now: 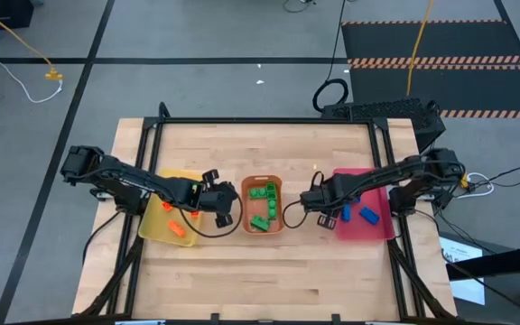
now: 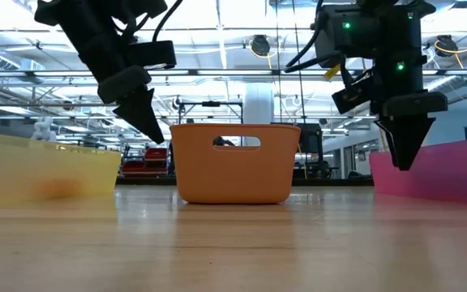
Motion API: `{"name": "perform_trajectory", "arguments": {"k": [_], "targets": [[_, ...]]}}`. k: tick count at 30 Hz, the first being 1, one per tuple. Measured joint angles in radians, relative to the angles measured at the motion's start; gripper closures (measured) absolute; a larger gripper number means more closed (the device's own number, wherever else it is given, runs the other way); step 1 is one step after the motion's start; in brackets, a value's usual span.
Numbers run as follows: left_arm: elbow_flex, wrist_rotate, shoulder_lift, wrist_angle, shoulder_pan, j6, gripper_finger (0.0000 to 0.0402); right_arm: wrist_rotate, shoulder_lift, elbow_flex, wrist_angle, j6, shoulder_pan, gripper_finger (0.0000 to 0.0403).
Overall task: Sort & place blocks by color
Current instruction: Adjust the bins
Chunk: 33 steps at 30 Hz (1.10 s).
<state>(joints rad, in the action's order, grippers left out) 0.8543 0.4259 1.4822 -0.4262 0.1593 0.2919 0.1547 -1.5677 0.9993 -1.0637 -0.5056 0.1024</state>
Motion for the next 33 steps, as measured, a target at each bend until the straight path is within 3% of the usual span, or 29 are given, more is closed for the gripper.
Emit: {"name": "perform_trajectory", "arguments": {"k": [6,19,27,33], "targets": [[0.0,-0.001,0.0,-0.012,-0.001,0.005,0.0305,0.001,0.009,-0.002,0.021,0.027,0.007,0.0263],[0.0,-0.037,0.007,-0.262,-0.021,0.071,0.0305,-0.003,0.036,0.107,0.035,0.055,0.024,0.0165],[0.0,0.079,0.007,-0.43,-0.05,0.215,0.0305,-0.005,0.058,0.107,0.035,-0.006,0.028,0.0161],[0.0,0.082,0.007,-0.469,-0.062,0.266,0.0305,-0.027,0.067,0.108,0.039,-0.036,0.051,0.0162]]}}
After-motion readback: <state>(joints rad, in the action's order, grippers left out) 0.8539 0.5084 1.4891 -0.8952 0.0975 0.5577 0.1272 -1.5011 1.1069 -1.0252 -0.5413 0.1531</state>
